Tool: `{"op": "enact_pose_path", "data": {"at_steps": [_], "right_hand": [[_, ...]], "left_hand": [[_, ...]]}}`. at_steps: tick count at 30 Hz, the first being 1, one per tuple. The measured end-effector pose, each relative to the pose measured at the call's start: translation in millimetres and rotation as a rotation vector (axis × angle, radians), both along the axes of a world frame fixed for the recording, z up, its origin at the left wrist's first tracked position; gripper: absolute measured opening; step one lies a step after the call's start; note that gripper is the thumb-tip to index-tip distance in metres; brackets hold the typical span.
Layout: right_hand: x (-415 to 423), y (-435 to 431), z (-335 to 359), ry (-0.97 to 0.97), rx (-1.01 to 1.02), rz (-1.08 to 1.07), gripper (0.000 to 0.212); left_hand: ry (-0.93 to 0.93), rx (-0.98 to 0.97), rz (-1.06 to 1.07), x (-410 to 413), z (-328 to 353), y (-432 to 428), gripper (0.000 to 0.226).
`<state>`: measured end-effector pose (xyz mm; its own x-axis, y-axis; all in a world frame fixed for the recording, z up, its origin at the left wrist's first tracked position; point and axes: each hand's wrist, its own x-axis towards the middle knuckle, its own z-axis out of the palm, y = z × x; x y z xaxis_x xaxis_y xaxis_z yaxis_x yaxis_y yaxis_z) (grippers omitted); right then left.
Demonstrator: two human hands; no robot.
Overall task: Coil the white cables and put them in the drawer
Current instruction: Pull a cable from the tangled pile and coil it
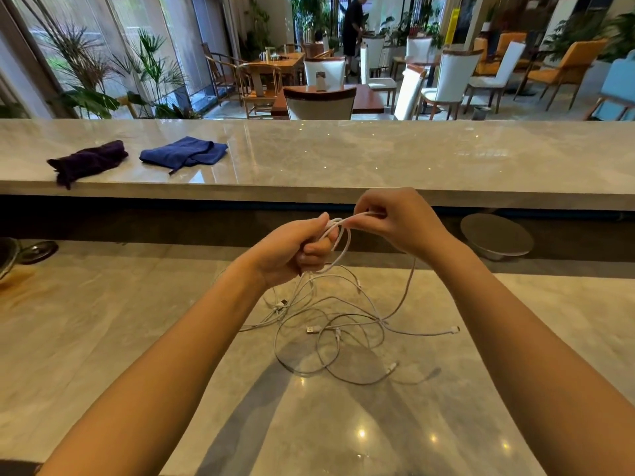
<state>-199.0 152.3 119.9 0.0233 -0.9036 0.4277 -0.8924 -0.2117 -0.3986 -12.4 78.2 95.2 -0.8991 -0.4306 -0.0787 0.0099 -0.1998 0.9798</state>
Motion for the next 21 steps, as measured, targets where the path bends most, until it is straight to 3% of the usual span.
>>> {"op": "enact_pose_path", "data": {"at_steps": [2,4,7,9,14,21], "right_hand": [[-0.2,-6.5,-4.9,-0.137,0.047,0.017,0.024],[5.3,-7.4,-9.4,-0.409,0.200,0.086,0.030],[13.1,-0.9,-14.7,-0.869,0.453,0.279,0.039],[13.7,3.8,-12.1,-1.014,0.497,0.387,0.033],[12.6,1.1,-1.9,-1.137,0.554,0.420,0.025],[10.6,1.6,-7.1,-1.071,0.543,0.364,0.025]], "left_hand": [[0.128,0.199,-0.102,2.5,3.0,-1.8,0.030],[0.253,0.343,-0.153,2.8,4.9,-4.0,0.027],[0.338,0.433,-0.132,3.1,7.2,-6.8,0.027],[0.334,0.431,-0.098,3.5,5.0,-7.8,0.028],[0.326,0.458,-0.022,-0.2,-4.0,-2.0,0.027],[0.318,0.456,0.045,-2.0,-2.6,-0.7,0.029]]}}
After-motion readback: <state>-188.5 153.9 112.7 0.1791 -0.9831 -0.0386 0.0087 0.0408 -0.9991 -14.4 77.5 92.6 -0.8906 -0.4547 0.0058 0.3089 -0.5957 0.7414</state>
